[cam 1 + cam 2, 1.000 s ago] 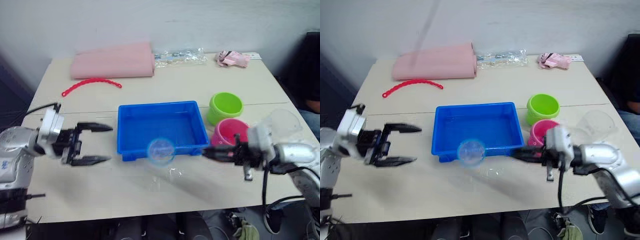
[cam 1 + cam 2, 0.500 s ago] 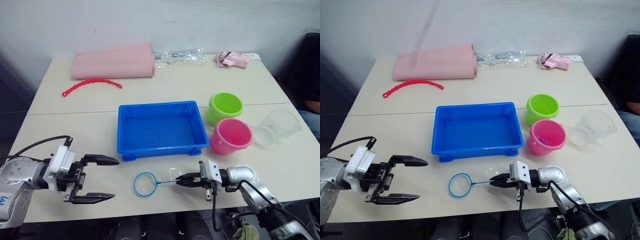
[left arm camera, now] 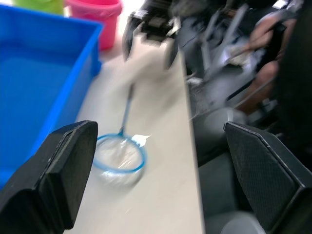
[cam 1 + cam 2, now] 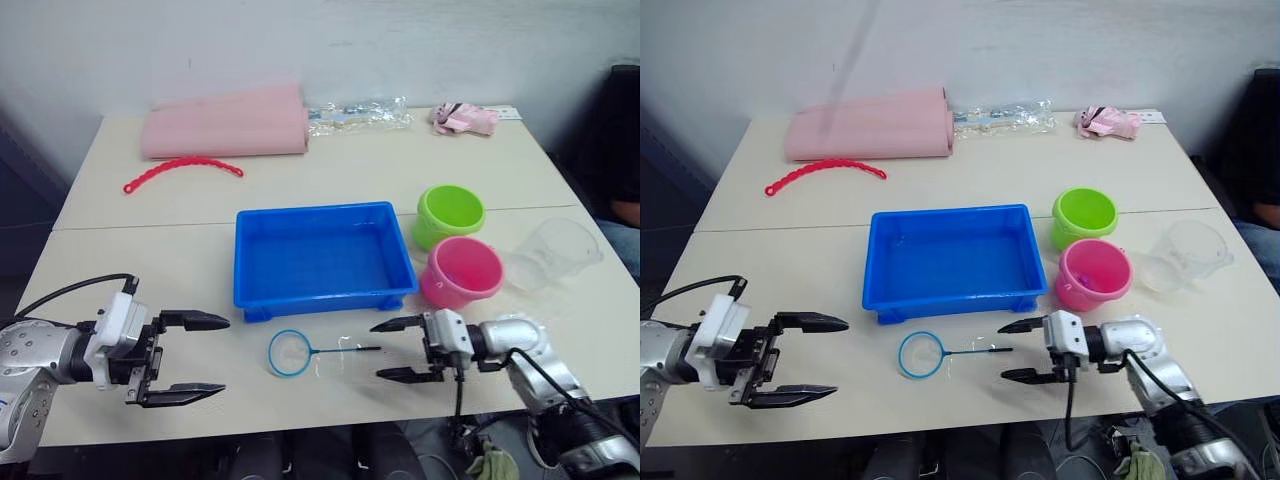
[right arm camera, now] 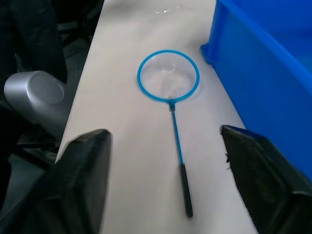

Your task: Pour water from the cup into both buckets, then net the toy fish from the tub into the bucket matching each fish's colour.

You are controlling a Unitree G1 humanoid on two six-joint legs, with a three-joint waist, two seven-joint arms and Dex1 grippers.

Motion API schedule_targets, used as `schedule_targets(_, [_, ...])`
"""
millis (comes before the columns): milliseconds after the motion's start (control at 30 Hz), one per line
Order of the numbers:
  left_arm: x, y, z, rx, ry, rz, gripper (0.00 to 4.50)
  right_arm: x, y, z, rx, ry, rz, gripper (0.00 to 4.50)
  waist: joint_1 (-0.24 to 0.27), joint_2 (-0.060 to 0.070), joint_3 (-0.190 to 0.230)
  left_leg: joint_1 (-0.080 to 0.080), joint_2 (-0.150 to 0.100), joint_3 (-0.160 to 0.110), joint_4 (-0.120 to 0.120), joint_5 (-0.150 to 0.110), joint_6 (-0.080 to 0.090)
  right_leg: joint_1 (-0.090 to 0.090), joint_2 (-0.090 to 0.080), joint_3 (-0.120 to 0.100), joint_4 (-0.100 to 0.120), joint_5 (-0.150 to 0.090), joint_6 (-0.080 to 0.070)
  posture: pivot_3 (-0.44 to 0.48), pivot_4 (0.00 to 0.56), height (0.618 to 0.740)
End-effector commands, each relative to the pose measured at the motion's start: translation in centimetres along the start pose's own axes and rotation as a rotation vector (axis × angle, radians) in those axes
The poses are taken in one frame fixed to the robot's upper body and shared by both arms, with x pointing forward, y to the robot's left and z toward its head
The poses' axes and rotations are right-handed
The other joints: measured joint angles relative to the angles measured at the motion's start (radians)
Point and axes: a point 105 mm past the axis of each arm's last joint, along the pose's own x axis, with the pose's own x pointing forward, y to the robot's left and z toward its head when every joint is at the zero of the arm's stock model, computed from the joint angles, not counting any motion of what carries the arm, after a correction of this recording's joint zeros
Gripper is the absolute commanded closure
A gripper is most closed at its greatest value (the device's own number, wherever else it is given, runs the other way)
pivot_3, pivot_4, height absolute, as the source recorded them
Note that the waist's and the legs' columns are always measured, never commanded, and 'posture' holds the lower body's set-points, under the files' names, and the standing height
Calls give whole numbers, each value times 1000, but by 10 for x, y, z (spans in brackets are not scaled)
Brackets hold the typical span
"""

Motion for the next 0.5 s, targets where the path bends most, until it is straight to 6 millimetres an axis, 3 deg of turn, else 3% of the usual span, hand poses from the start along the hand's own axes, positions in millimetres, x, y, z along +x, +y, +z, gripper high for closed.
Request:
schedule_targets(33, [-16,14,-12,85,138,239,0,-88,7,52,-62,99,-1,102,-1,0,0,0,0,0,0,0,0,0,0,0,0,0,0,0,150,740])
schedule_targets(133, [-29,14,-18,62,137,348,0,-117,-3,66,-68,135,-124,102,2,3,1,0,-1,0,-1,0,0,0,-6,-1,0,0,0,0,150,740])
schedule_targets(267, [-50,12,-39,48,201,475,0,-141,-8,67,-80,196,-266,102,2,3,1,0,-1,0,-1,-1,1,1,-6,-2,-1,0,0,0,150,740])
schedule_targets(500, [-62,15,-45,59,228,533,0,-151,-21,73,-114,206,-350,102,1,2,1,0,0,1,-2,-1,1,1,-6,-2,-4,0,0,0,150,740])
